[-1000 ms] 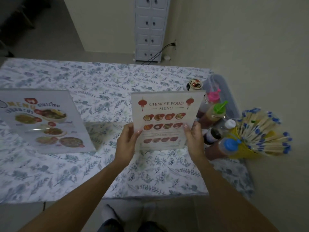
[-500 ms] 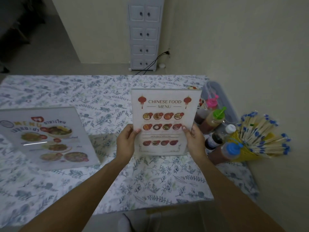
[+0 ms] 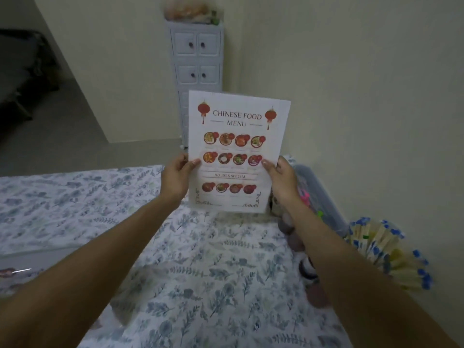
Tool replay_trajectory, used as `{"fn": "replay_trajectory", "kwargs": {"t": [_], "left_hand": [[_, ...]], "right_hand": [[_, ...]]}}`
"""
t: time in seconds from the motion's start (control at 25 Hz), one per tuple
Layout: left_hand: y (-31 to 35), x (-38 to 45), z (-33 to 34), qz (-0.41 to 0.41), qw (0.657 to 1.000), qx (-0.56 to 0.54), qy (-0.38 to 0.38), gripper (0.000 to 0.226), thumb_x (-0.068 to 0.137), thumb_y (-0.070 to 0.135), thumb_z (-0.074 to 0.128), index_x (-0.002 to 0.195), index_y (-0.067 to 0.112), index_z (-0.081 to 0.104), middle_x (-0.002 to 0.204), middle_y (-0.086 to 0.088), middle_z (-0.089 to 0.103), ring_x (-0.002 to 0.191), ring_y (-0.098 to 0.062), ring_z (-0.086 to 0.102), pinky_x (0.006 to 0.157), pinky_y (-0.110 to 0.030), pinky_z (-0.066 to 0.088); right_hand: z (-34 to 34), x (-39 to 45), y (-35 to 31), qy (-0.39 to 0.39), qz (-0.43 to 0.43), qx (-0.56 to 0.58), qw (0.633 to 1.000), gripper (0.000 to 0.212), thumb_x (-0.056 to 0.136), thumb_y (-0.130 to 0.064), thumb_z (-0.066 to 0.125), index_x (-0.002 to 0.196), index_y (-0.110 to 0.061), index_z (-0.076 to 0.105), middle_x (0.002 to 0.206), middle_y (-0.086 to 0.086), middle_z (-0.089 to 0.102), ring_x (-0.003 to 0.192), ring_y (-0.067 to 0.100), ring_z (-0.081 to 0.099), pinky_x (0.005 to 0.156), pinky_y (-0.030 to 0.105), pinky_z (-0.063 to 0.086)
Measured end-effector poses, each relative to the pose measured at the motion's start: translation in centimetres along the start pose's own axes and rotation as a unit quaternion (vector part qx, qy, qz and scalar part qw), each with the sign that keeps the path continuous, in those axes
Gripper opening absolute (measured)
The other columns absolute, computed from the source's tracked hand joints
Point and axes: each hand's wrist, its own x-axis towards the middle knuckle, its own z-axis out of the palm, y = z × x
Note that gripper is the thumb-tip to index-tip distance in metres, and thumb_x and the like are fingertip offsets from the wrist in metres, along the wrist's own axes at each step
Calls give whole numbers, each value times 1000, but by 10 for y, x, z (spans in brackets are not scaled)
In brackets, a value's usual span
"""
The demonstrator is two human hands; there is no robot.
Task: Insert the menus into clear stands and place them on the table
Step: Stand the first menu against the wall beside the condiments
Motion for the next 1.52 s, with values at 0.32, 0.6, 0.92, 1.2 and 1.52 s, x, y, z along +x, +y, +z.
{"fn": "replay_trajectory", "kwargs": {"t": [0.32, 0.6, 0.92, 1.2, 1.52], "left_hand": [[11, 135, 111, -6, 1000, -28, -9, 6, 92, 15, 61, 87, 18, 59, 106, -8, 70, 97, -27, 66, 91, -45, 54], [-41, 186, 176, -42, 998, -41, -9, 8, 91, 12, 60, 88, 19, 61, 110, -13, 71, 98, -29, 67, 90, -43, 53], [-94, 207, 204, -54, 997, -42, -18, 11, 91, 11, 61, 82, 17, 60, 101, -6, 73, 96, -27, 70, 86, -42, 56], [-119, 204, 210, -45, 998, -45, -19, 2, 91, 15, 62, 89, 16, 63, 92, 8, 77, 87, -11, 74, 76, -29, 59], [-129, 199, 206, -37, 999, -21, -27, 17, 91, 23, 61, 103, 11, 63, 107, -3, 74, 100, -22, 71, 90, -44, 57]], "right_hand": [[-49, 184, -4, -9, -14, -30, 999, 29, 93, -25, 63, 113, -4, 64, 109, 12, 72, 103, 30, 69, 93, 49, 55], [-73, 255, 54, -15, 42, 30, 999, 27, 95, -16, 60, 117, -1, 61, 110, 12, 72, 102, 29, 70, 87, 45, 59], [-84, 289, 110, -26, 76, 25, 996, 22, 94, -17, 60, 114, -7, 62, 99, 3, 73, 79, 7, 72, 62, 21, 58], [-88, 291, 133, -28, 89, 50, 994, 25, 94, -16, 61, 116, -6, 62, 99, -2, 75, 82, 9, 75, 65, 26, 60], [-84, 289, 143, -26, 84, 59, 994, 19, 94, -17, 60, 112, -11, 62, 95, -5, 76, 83, 10, 75, 65, 26, 59]]}}
